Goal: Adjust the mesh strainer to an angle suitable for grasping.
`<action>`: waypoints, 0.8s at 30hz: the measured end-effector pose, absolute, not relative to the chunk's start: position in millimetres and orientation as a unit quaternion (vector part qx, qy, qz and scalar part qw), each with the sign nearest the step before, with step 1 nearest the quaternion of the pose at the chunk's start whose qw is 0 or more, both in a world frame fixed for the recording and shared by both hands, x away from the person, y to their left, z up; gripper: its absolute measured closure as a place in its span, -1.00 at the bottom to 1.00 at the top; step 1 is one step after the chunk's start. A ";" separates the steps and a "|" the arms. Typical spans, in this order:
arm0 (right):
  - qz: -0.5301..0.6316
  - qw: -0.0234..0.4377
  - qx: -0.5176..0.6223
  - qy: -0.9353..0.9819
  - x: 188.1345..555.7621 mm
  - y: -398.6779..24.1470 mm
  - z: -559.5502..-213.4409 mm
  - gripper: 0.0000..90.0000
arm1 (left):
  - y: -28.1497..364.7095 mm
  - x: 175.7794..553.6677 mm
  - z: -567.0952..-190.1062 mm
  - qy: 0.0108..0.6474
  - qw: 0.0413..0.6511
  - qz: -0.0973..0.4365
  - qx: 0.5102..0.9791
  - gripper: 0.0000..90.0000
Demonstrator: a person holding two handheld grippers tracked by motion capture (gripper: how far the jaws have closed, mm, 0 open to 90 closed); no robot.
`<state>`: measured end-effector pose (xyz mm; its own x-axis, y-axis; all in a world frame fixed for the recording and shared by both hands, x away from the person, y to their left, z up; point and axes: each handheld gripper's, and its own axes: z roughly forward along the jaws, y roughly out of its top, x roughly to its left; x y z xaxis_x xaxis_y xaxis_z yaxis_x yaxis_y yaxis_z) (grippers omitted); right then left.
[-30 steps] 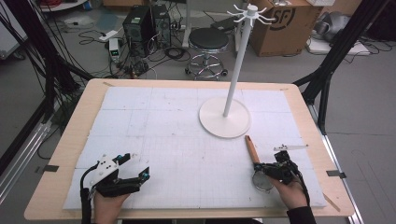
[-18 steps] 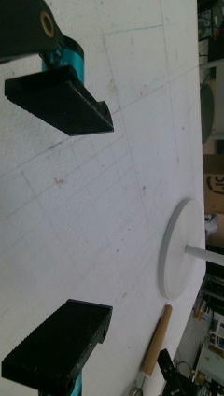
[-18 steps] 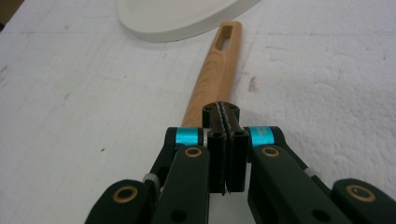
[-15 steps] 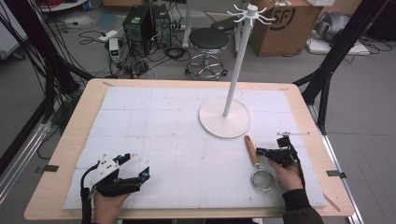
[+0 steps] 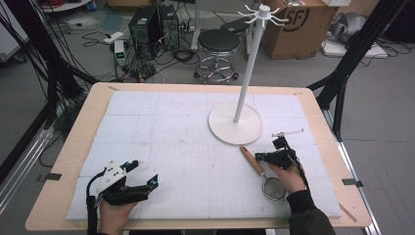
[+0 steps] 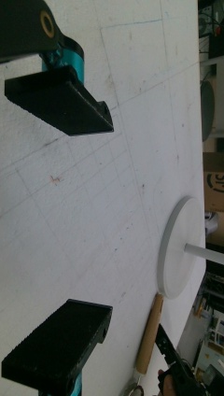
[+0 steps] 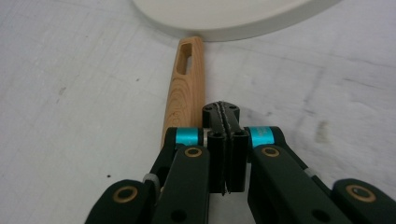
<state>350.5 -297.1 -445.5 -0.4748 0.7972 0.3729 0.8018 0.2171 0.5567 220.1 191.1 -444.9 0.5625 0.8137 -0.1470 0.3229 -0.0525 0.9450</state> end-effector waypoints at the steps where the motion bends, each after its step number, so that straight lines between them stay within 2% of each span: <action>1: -0.359 0.003 -0.512 -0.780 350.5 -297.1 -445.5 1.00 | 191.3 220.0 -444.9 0.412 0.552 0.223 0.690 -0.75; 8: -0.392 -0.002 -0.495 -0.775 339.4 -296.5 -436.6 1.00 | 194.6 219.5 -445.0 0.415 0.555 0.222 0.686 -0.75; 10: -0.413 -0.013 -0.490 -0.767 333.4 -298.5 -431.2 0.93 | 194.5 219.4 -445.4 0.415 0.556 0.220 0.686 -0.75; 11: -0.431 -0.020 -0.489 -0.758 330.0 -300.0 -426.5 0.70 | 194.3 219.8 -446.0 0.415 0.557 0.219 0.686 -0.75; 12: -0.437 -0.025 -0.491 -0.753 328.2 -301.5 -424.7 0.62 | 193.8 220.2 -446.6 0.415 0.556 0.218 0.687 -0.75; 14: -0.442 -0.034 -0.490 -0.751 324.7 -303.0 -422.3 0.50 | 193.0 221.8 -447.3 0.413 0.555 0.215 0.689 -0.75; 18: -0.456 -0.020 -0.484 -0.747 322.1 -303.5 -423.3 0.40 | 192.9 221.8 -447.6 0.413 0.553 0.217 0.691 -0.75; 19: -0.455 -0.018 -0.479 -0.750 321.1 -302.3 -423.9 0.21 | 193.0 221.8 -447.6 0.413 0.553 0.217 0.690 -0.75; 22: -0.461 -0.015 -0.478 -0.748 317.8 -301.8 -423.8 -0.03 | 193.9 221.3 -447.3 0.414 0.553 0.218 0.690 -0.75; 24: -0.464 -0.013 -0.478 -0.745 316.8 -302.6 -423.7 -0.03 | 194.4 221.0 -446.8 0.414 0.555 0.219 0.688 -0.75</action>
<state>316.8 -302.6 -423.7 -0.5418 0.7257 0.4241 0.7008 0.1114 0.7046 221.0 194.4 -446.8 0.5614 0.8121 -0.1593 0.3270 -0.0409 0.9441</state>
